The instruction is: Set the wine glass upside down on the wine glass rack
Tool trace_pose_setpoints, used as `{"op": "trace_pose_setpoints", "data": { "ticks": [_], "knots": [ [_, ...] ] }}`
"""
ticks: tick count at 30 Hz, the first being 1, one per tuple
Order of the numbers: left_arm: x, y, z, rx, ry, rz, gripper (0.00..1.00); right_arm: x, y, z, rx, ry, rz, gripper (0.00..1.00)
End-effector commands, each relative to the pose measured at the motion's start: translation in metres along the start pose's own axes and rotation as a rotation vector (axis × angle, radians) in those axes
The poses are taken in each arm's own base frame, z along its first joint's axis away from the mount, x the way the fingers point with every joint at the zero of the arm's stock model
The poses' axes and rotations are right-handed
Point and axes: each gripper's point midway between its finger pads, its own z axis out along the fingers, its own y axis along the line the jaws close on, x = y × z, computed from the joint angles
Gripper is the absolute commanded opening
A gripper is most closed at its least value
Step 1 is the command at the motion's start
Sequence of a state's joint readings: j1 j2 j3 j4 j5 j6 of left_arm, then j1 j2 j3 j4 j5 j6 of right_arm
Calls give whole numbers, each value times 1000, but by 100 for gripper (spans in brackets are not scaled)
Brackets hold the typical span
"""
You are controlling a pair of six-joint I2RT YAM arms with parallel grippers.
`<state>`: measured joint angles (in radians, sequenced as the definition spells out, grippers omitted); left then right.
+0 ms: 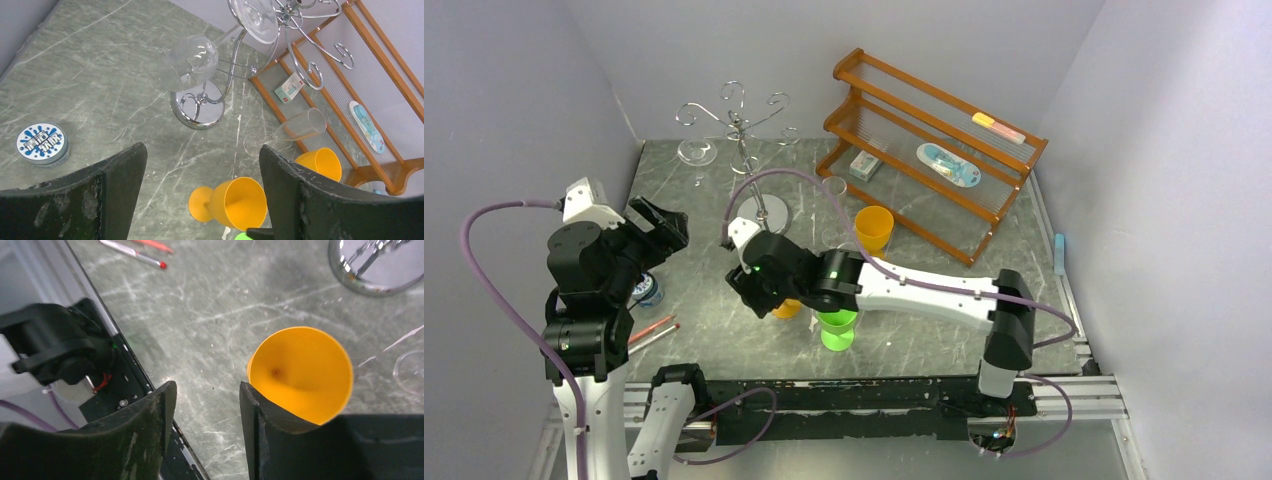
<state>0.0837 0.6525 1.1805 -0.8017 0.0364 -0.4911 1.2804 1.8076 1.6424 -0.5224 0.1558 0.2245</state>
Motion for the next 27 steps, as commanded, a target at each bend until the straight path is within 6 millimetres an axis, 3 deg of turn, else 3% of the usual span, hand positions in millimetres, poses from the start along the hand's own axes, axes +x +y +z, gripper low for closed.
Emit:
{"op": "trace_pose_setpoints", "data": {
  "ticks": [1,4,14,20,25,27],
  "knots": [
    [-4,5,-4,-36,-17,-23,87,-33,-3,-24,16,-129,25,55],
    [-2,6,-3,-39,-11,-30,88,-27,-14,-10,90,-101,20,59],
    [8,9,-2,-46,21,-45,96,3,-20,33,155,35,8,61],
    [14,7,-1,-35,43,-51,92,6,-20,42,163,50,8,32],
    [21,2,1,0,69,-84,88,-8,-23,31,175,-18,23,2],
    [25,-3,4,23,82,-122,89,-19,-22,22,157,-82,38,0]
  ]
}}
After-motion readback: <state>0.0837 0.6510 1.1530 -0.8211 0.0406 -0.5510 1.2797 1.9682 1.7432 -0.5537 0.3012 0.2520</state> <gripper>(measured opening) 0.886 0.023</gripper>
